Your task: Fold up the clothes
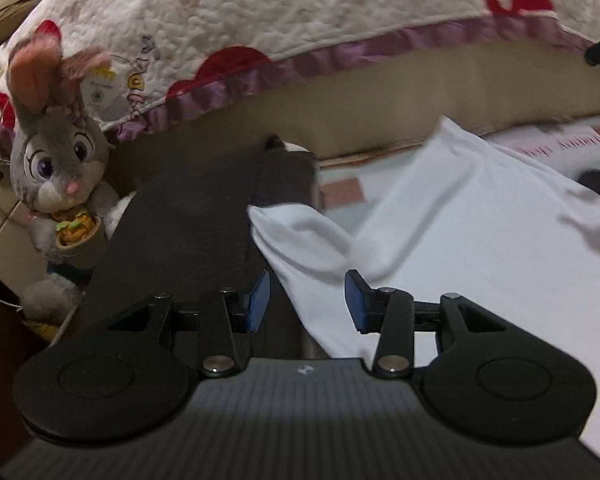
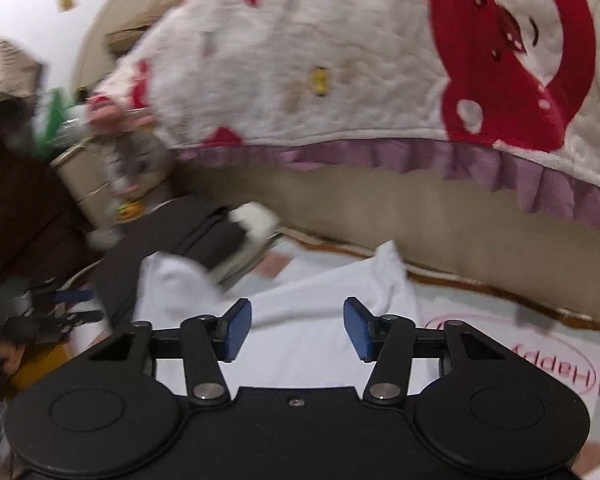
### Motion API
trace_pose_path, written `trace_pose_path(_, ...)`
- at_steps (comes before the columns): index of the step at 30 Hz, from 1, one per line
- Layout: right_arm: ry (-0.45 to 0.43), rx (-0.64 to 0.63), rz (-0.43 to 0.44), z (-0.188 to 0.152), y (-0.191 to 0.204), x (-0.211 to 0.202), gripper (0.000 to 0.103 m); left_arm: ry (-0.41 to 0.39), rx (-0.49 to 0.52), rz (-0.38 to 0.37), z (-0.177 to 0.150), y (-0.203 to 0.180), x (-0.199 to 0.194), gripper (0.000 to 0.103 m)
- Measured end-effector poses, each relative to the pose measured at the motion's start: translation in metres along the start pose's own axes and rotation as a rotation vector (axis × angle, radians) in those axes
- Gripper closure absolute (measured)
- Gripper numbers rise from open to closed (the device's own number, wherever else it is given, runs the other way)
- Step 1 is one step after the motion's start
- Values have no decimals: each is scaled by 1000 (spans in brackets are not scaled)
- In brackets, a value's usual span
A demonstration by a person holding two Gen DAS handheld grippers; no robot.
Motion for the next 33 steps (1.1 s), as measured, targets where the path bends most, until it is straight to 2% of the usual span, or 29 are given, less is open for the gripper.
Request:
trace_pose_path(1,6,-28,-25,7,-6,18,69,-6,-29,-3,-1,6,11,62)
trace_pose_path(3,35,-119,-70,12,-10,50,82,-5,-28,-12,-5,6,21,62)
trace_pose_path(6,55,-76,-88,14,-24,95,83,-2,-26,-26,-11,6,35,59)
trace_pose_path(8,55,-57,-130,14,-30,121,78,-1,-25,-35,-16,5,44,57)
trace_pose_path(10,69,-80,-176,12,-33,149,64,1,-23,-44,-20,5,53,57)
trace_pose_path(13,90,-98,-186,11,-37,189,50,4,-22,-57,-26,4,67,54)
trace_pose_path(15,107,-129,-216,7,-41,212,47,30,-39,-50,-31,7,68,54)
trace_pose_path(19,163,-208,-310,-6,-55,262,48,34,-73,-79,-38,17,59,56)
trace_pose_path(20,155,-217,-312,-7,-60,267,48,34,-90,-87,-40,21,57,56)
trace_pose_path(21,145,-225,-313,-8,-64,272,52,34,-107,-97,-41,24,55,56)
trace_pose_path(22,136,-232,-313,-9,-69,277,89,19,-129,-115,-40,26,54,56)
trace_pose_path(23,126,-240,-314,-11,-74,282,99,3,-150,-133,-39,28,52,56)
trace_pose_path(24,73,-247,-321,-10,-77,277,99,-12,-168,-150,-38,30,51,56)
trace_pose_path(25,17,-253,-327,-9,-80,271,99,-31,-142,-146,-37,27,55,55)
trace_pose_path(27,-45,-186,-343,-7,-93,258,100,-69,-90,-139,-34,20,61,55)
trace_pose_path(29,-60,-150,-336,-8,-102,248,100,-105,-39,-132,-31,13,68,55)
trace_pose_path(33,-70,-141,-330,-8,-104,235,100,-71,-17,-108,-27,-4,92,54)
Point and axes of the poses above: each gripper's, at about its wrist camera, not at the fingertips, and x roughly the way its jaws point, y to its left, z to its top, the point moved 2 cm from there along x, roughly the way its jaws point, and after that the axes turned 3 degrees about -x, right-handed, at the moved point
